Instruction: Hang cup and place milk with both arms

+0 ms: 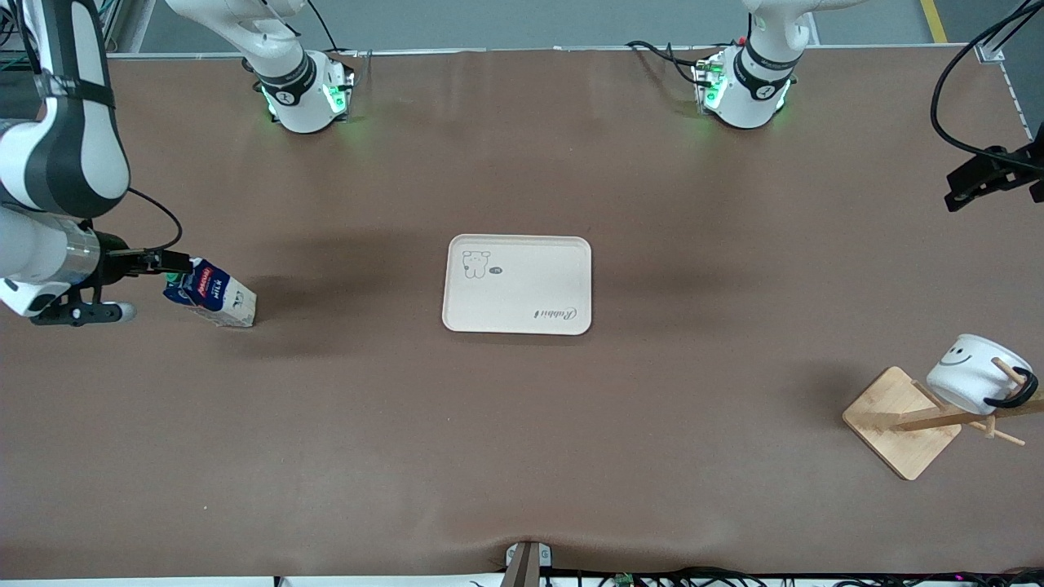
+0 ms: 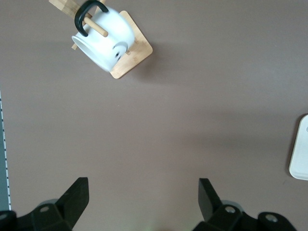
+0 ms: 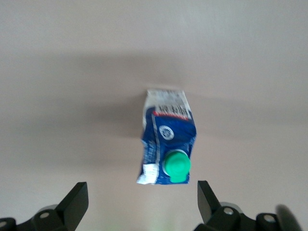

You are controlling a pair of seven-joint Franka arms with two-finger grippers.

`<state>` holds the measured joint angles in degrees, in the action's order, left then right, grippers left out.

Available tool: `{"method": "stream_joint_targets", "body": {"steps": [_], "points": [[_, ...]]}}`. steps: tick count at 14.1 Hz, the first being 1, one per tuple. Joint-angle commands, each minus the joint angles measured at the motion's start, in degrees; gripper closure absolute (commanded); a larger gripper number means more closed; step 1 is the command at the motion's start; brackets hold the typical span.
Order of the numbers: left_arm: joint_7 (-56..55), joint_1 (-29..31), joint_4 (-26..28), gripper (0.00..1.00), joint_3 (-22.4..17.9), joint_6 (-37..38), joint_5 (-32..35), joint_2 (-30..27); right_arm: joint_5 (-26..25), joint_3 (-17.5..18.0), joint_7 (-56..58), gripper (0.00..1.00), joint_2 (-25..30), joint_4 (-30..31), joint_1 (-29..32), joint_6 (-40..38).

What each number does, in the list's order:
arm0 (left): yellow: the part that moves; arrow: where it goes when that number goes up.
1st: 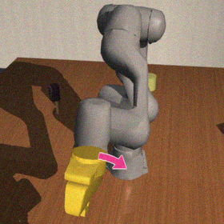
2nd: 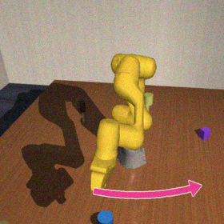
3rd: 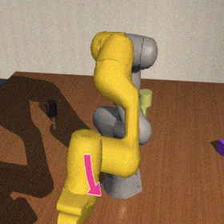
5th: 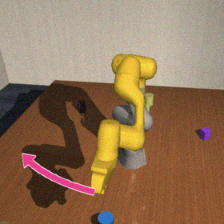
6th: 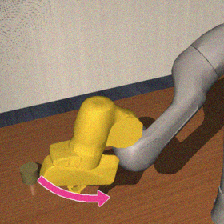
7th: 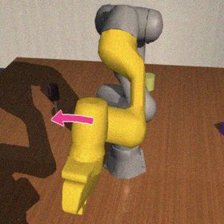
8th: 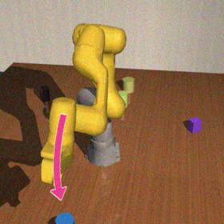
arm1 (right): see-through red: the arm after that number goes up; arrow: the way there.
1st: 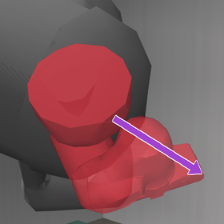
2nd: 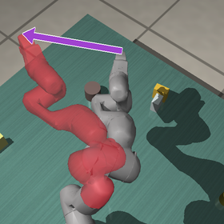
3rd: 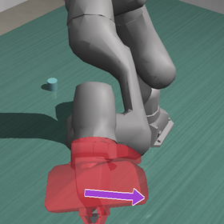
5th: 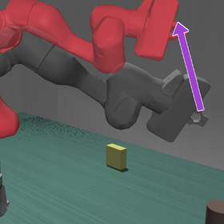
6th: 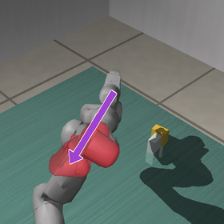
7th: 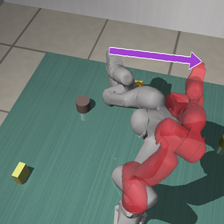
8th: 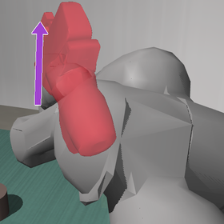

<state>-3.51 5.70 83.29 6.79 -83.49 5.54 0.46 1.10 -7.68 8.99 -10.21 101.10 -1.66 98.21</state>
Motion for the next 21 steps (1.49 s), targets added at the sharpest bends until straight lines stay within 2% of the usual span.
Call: {"method": "stream_joint_targets", "body": {"steps": [1,3,8,10,14,17,19,21], "points": [[0.2,-1.0,3.1,0.0,-0.8,0.1,-0.9,-2.9,4.7,0.0,0.1,0.0,-0.9,-6.8,0.2,-1.7],[0.2,-1.0,2.9,0.0,-0.6,0.1,-1.1,-3.0,6.9,-0.1,0.2,0.0,-1.6,-12.2,0.0,-2.0],[0.2,-1.0,3.4,0.0,0.1,1.2,-1.8,-3.1,5.4,-0.1,-0.1,0.0,-3.5,-20.6,-0.3,-2.2],[0.1,-1.0,4.1,0.0,0.9,1.2,-2.5,-3.6,5.5,-0.1,-0.1,0.0,-2.8,-20.5,-0.5,-2.6],[0.0,-1.0,5.7,0.0,1.6,0.7,-3.5,-4.3,5.8,-0.1,0.0,0.0,0.1,-20.3,-0.6,-11.8],[0.0,-0.9,5.7,0.0,3.7,-0.1,-3.6,-4.3,5.8,-0.2,0.1,0.0,-0.2,-23.7,-0.1,-12.0],[0.2,-0.5,6.2,0.0,3.8,0.0,-3.6,-4.8,5.8,-0.1,0.1,0.0,2.0,-21.9,-0.5,-12.6],[0.3,-0.4,7.0,0.0,3.7,-0.1,-3.6,-5.2,2.8,-0.1,-0.1,0.0,6.4,-16.0,-2.1,-11.9]]}}
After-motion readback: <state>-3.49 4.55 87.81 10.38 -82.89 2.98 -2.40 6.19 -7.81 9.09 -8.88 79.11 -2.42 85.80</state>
